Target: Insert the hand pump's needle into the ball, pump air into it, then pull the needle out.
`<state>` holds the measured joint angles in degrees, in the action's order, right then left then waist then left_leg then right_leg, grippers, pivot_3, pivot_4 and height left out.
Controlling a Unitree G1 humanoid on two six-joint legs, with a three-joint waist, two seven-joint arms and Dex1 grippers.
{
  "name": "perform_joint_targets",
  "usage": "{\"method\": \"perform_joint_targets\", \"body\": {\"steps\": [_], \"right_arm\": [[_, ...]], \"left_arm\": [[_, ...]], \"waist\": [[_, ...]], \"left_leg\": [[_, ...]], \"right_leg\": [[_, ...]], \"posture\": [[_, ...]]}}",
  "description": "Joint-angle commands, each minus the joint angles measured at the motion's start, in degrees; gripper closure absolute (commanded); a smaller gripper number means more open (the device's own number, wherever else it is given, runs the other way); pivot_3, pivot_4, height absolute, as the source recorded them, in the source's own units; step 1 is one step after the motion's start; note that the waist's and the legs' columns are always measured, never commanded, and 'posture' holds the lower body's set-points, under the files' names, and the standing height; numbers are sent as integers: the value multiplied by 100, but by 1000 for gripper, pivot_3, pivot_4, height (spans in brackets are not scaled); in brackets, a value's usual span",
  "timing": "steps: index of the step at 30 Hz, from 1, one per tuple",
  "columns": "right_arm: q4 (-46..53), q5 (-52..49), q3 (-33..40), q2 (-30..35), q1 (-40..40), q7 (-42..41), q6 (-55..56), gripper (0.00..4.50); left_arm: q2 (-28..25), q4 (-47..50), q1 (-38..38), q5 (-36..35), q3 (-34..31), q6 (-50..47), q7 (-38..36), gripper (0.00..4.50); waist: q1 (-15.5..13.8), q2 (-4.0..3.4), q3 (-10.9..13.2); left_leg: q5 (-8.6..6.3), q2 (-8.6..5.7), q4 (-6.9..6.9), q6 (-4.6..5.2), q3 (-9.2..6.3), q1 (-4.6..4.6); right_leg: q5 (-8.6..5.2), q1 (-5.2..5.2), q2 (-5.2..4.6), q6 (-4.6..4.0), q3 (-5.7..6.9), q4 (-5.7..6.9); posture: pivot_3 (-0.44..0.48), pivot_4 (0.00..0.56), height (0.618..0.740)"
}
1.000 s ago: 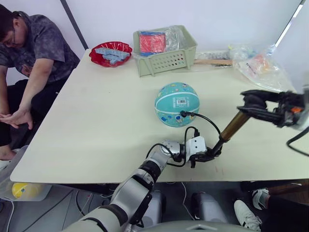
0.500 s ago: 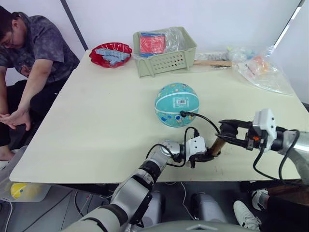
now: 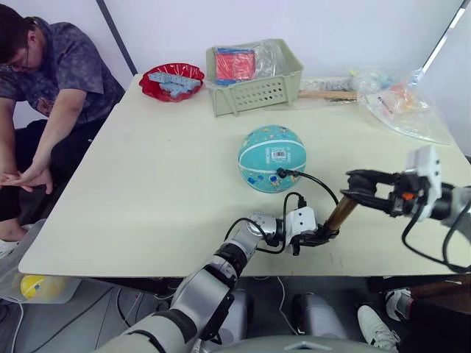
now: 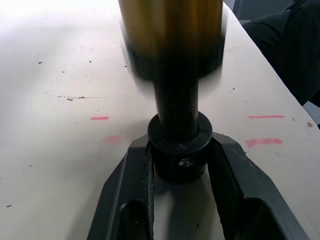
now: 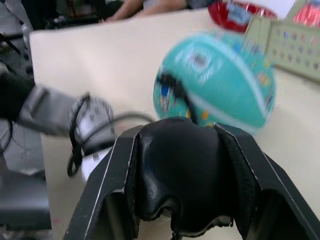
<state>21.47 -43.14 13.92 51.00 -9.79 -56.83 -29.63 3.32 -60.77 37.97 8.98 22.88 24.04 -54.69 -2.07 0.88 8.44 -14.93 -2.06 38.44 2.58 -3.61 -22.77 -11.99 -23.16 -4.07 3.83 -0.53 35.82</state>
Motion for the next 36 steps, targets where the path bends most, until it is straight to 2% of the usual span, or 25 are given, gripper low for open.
{"method": "perform_joint_targets", "body": {"steps": [1, 7, 12, 18, 23, 36], "right_arm": [[141, -547, 783, 340, -489, 51, -271, 2867], [69, -1305, 1196, 882, -1218, 130, -986, 2867], [20, -1339, 1205, 1065, -1479, 126, -1211, 2867], [227, -675, 910, 1042, -623, -164, -914, 2867], [260, -279, 512, 578, 2, -96, -464, 2867], [-121, 854, -495, -306, 721, -41, 647, 2867]], "left_arm": [[-55, -360, -173, 304, 186, -165, 11, 3411], [7, -360, -162, 279, 169, -174, 20, 3411], [27, -361, -155, 278, 162, -164, 26, 3411], [56, -385, -144, 275, 145, -177, 46, 3411], [44, -393, -155, 274, 144, -162, 50, 3411], [-11, -405, -176, 301, 160, -144, 52, 3411]], "waist": [[-15, -1, 4], [-17, -11, 12], [-30, -10, 14], [-45, -8, 11], [-42, 8, 0], [-28, 16, -5]], "left_leg": [[0, 0, 0, 0, 2, -1], [0, 0, 2, 0, 4, -3], [0, 1, 2, 0, 4, -9], [0, 0, 1, 0, 2, -9], [0, 1, 3, 0, 3, 0], [0, 2, 3, 0, 2, 7]], "right_leg": [[0, -1, -1, 0, -1, 0], [0, -2, -3, -1, -3, -1], [0, -4, -5, -1, -1, -3], [0, -2, -7, 0, 0, -7], [0, 3, -5, 2, -1, -6], [0, 7, 1, 2, 0, -5]], "posture": [[0, 150, 738], [0, 150, 738], [0, 150, 738], [0, 150, 738], [0, 150, 738], [0, 150, 738]]}}
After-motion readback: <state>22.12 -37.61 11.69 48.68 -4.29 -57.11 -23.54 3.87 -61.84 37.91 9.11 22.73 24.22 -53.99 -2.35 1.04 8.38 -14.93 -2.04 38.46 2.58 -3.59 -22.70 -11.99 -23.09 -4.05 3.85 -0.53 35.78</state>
